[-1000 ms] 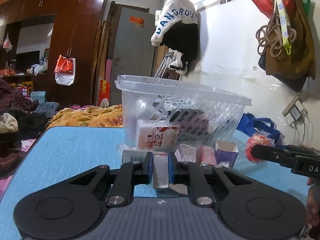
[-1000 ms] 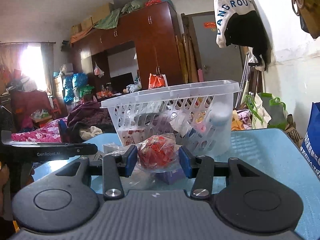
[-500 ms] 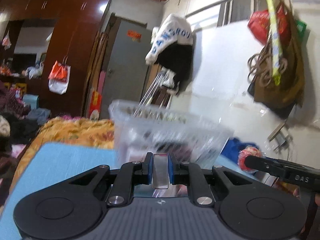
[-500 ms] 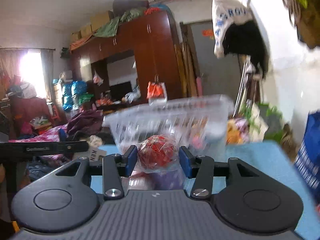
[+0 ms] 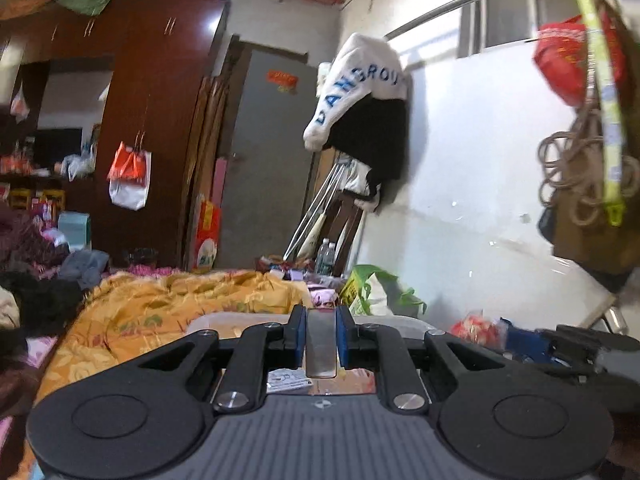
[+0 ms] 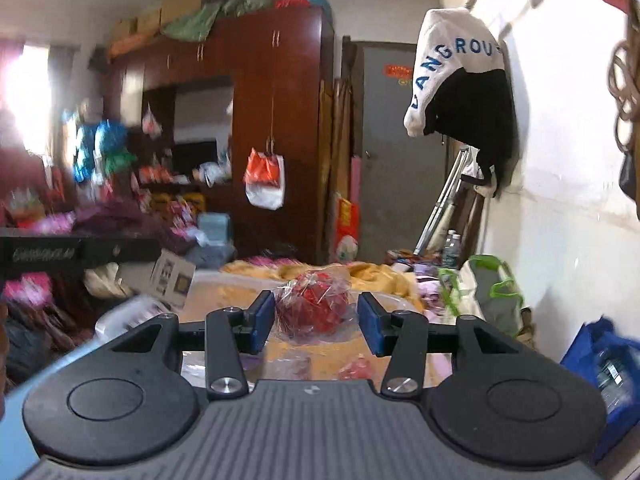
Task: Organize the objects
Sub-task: 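Carry both held items over the white basket and open both grippers, then grasp the pink cellophane box with the left gripper while the right grasps the purple white-topped box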
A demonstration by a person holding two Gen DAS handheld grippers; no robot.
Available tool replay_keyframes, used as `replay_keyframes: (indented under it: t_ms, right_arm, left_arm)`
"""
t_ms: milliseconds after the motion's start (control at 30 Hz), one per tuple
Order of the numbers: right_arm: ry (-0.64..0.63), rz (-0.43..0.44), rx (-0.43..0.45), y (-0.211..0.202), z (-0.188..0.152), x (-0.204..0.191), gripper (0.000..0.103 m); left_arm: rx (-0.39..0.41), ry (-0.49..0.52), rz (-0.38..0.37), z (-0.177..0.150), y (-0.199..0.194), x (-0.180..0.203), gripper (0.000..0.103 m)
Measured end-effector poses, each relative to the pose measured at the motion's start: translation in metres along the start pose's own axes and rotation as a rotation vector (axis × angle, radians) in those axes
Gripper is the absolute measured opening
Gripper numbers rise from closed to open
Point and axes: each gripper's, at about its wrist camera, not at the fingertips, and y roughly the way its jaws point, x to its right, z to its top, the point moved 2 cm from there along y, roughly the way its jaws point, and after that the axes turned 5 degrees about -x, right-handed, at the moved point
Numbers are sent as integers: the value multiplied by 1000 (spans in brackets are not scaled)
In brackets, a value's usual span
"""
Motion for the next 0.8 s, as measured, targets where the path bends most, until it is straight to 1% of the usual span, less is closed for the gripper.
replay_keyframes:
  t_ms: [33,67,100,167,200,267,300,333,367,433,467,500,533,633,667,733,800]
  right_arm:
    - [-6,6,-22,6,-2,0,55]
    - [3,-5,-26,8,-5,1,69]
    - [17,-18,-14,7,-8,2,86]
    - [60,12,13,-2,-13,9,97]
    - [90,35,20,-7,-17,12,97]
    - [125,45,25,-19,-19,18,99]
    - [133,50,40,-29,-24,20,102]
    - [137,63,63,-40,-33,22,103]
    - [140,76,73,-48,-41,22,103]
    - [147,99,57,-62,-63,19,103]
    - [144,109,43,-65,-74,17,103]
    - [139,117,22,-63,-82,15,103]
    - [129,126,-19,-59,-92,11,103]
    - [120,145,-108,-40,-107,5,103]
    - [118,156,-128,-33,-109,4,102]
    - [125,179,-154,-24,-110,4,98]
    - [141,197,-160,-20,-110,5,94]
  left_arm:
    - [-18,-4,10,-1,10,-1,32]
    - [-38,-3,26,-4,17,-2,43]
    - [-48,-2,45,-6,21,-3,47]
    - [-51,21,60,-12,19,-6,60]
    - [-45,30,62,-15,15,-7,62]
    - [-33,37,55,-20,0,-10,63]
    - [-24,41,40,-26,-12,-11,63]
    - [-17,47,27,-32,-23,-13,66]
    - [-11,52,16,-40,-35,-14,73]
    - [-2,57,8,-61,-58,-17,80]
    - [-7,58,8,-73,-66,-18,80]
    - [-19,56,8,-84,-71,-20,80]
    - [-42,55,4,-97,-73,-23,80]
    - [-134,43,-19,-123,-64,-30,80]
    - [-162,40,-21,-128,-60,-31,80]
    - [-185,44,-17,-136,-55,-34,80]
    - [-207,47,-17,-141,-50,-36,80]
